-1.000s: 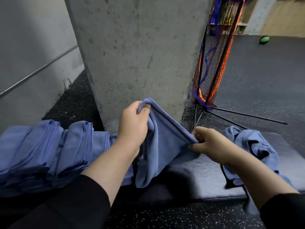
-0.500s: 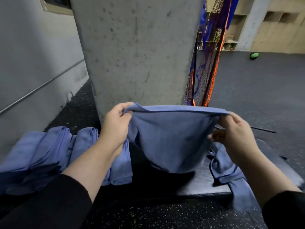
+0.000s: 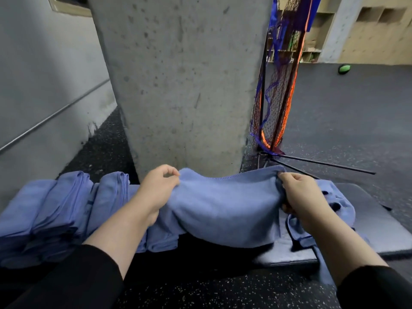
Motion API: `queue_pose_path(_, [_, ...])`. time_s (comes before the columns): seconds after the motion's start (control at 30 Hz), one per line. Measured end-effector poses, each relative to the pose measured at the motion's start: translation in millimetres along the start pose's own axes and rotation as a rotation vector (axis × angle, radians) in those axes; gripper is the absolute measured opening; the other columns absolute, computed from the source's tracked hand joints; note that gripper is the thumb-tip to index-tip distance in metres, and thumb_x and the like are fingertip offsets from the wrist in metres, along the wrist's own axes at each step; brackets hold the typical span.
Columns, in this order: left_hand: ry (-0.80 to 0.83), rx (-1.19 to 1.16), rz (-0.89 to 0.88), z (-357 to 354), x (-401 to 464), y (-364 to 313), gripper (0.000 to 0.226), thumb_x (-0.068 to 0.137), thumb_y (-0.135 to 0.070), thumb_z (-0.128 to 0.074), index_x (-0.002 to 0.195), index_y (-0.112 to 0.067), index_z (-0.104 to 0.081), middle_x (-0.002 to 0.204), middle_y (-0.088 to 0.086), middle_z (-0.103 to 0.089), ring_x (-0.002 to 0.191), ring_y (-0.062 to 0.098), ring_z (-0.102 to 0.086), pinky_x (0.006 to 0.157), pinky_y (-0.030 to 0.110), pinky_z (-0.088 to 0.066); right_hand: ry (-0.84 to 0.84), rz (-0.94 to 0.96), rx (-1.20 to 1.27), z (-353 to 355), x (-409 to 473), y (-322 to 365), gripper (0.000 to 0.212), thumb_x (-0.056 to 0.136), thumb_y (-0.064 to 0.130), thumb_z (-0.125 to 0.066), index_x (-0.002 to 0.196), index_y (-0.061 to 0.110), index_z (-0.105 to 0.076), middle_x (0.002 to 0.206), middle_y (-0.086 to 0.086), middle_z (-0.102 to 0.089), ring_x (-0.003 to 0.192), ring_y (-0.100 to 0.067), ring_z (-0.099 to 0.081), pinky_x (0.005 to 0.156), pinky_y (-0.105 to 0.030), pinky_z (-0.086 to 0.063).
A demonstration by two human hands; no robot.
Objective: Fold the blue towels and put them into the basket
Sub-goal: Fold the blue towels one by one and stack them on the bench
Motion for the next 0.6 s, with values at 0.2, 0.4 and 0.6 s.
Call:
queue_pose_path(0.2, [-0.097, -0.224, -0.136, -22.8, 40.4, -23.1, 0.022, 0.098, -0.009, -0.055, 0.114, -0.021, -0.061, 0.097, -0.009, -0.069, 0.084, 0.005, -0.062, 0.075, 0.018, -0.047, 0.017, 0.029, 0.218, -22.8, 48.6, 3.8, 0.026, 0.103, 0.029, -0.051, 0.095, 0.008, -0.063, 0.077, -0.012, -0.063, 0.059, -0.025, -0.066, 0.055, -0.034, -0.056])
queue_pose_path(0.4, [0.197, 0.344, 0.037, -92.3, 57.3, 53.3, 0.053, 0.095, -0.02, -0.065, 0.143, -0.013, -0.042, 0.132, 0.005, -0.061, 0.11, 0.019, -0.058, 0.083, 0.027, -0.043, 0.367, 0.032, -0.734, -67.6, 72.0, -72.2, 0.028, 0.088, 0.039, -0.071, 0.07, 0.022, -0.056, 0.077, -0.006, -0.066, 0.082, -0.026, -0.063, 0.065, -0.035, -0.046])
queue_pose_path(0.6, [0.275, 0.902, -0.07, -106.9, 52.0, 75.9, 0.048, 0.096, -0.017, -0.052, 0.142, -0.018, -0.04, 0.134, 0.01, -0.059, 0.119, 0.033, -0.058, 0.088, 0.036, -0.047, 0.292, -0.012, -0.878, -64.2, 71.3, -104.1, 0.034, 0.084, 0.038, -0.076, 0.096, 0.007, -0.068, 0.089, -0.011, -0.072, 0.08, -0.028, -0.065, 0.073, -0.034, -0.051])
Point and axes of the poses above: each hand's wrist, its own x-axis towards the middle knuckle, its own z-axis out of the back of the hand, y = z × x, the point moved 6 cm from there along x, towards the middle knuckle
